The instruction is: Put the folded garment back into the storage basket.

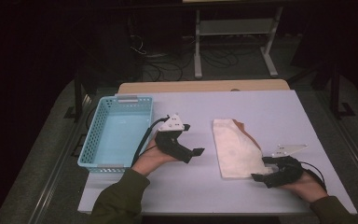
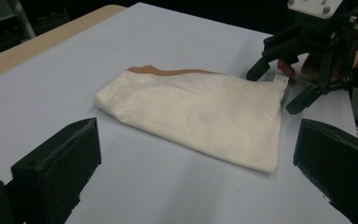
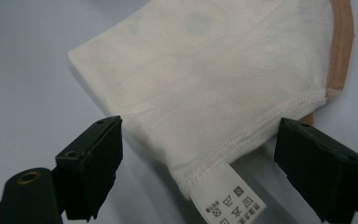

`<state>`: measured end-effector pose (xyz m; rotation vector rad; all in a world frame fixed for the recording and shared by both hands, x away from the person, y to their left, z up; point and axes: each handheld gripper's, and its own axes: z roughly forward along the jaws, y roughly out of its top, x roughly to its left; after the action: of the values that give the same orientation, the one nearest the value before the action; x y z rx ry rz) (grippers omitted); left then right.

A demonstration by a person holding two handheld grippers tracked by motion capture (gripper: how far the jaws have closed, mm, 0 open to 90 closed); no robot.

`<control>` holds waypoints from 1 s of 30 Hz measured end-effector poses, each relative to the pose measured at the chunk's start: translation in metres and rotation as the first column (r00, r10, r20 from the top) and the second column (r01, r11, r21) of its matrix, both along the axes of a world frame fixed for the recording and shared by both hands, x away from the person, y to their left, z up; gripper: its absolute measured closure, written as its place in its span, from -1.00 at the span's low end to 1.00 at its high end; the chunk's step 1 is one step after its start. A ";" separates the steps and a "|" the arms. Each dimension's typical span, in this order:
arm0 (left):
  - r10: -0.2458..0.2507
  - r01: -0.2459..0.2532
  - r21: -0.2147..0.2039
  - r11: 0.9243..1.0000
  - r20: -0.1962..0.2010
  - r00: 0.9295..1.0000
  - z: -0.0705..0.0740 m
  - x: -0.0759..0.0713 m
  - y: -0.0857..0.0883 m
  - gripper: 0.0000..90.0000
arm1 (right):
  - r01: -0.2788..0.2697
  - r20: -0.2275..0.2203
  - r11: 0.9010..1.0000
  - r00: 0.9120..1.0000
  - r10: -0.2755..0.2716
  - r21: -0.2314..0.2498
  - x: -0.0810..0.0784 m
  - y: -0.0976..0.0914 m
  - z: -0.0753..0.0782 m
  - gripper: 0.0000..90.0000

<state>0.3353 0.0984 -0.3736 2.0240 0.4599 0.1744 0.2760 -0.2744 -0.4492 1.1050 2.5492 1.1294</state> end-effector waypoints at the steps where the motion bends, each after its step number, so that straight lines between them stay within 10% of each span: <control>1: 0.000 0.000 0.000 1.000 0.000 1.000 0.000 0.000 0.000 -1.00 | 0.000 0.000 1.000 1.000 0.000 0.000 0.000 0.000 0.000 -0.68; 30: -0.034 0.037 0.076 0.996 -0.041 0.999 -0.036 -0.010 -0.031 -1.00 | -0.006 0.001 1.000 1.000 0.006 0.000 0.000 0.000 0.000 -0.67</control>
<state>0.3250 0.0675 -0.4100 2.1126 0.4471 0.1324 0.2757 -0.2747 -0.4488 1.0971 2.5534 1.1312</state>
